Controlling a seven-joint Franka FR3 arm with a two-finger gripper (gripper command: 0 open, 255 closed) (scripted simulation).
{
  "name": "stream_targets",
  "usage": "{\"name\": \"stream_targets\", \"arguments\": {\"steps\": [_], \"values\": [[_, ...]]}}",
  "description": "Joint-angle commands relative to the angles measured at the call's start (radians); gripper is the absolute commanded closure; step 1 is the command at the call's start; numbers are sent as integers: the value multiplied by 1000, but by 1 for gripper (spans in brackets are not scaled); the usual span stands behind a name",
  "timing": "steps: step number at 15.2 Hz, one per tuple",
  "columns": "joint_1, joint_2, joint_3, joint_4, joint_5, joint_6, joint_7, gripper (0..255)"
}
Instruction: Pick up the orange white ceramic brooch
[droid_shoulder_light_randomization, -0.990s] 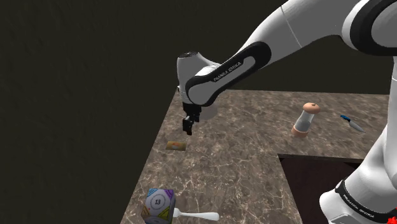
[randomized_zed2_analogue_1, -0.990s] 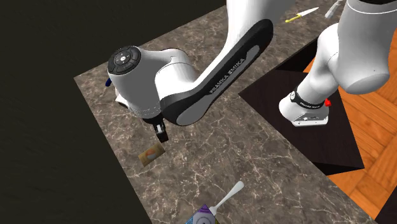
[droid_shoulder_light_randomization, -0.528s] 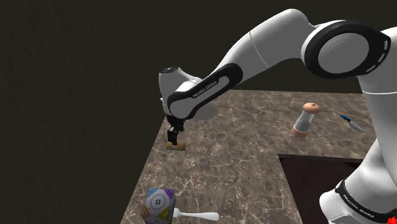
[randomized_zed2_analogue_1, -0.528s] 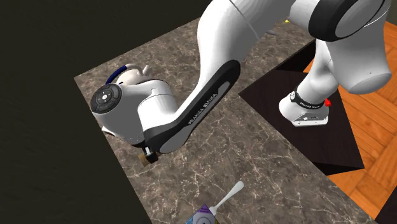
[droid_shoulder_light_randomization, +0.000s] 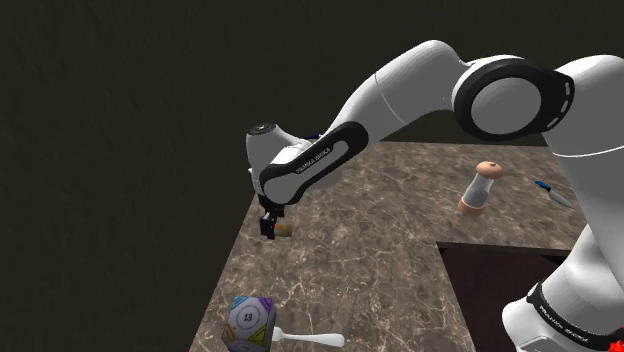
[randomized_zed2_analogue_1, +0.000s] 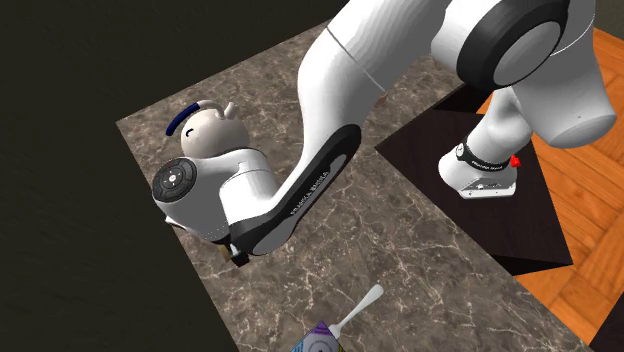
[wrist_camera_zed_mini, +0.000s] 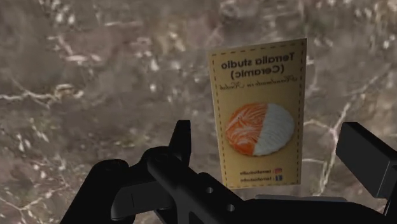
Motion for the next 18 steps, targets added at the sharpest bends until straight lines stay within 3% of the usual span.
{"name": "stream_targets", "arguments": {"steps": [1,2,3,12,18], "values": [[1,11,-2,-2,-2,13,1,0],[1,11,-2,-1,-2,13,1,0],[1,11,-2,0,-2,12,1,255],[1,11,-2,-1,-2,13,1,255],[-6,-43,8,-7,9,-36,-5,255]]}}
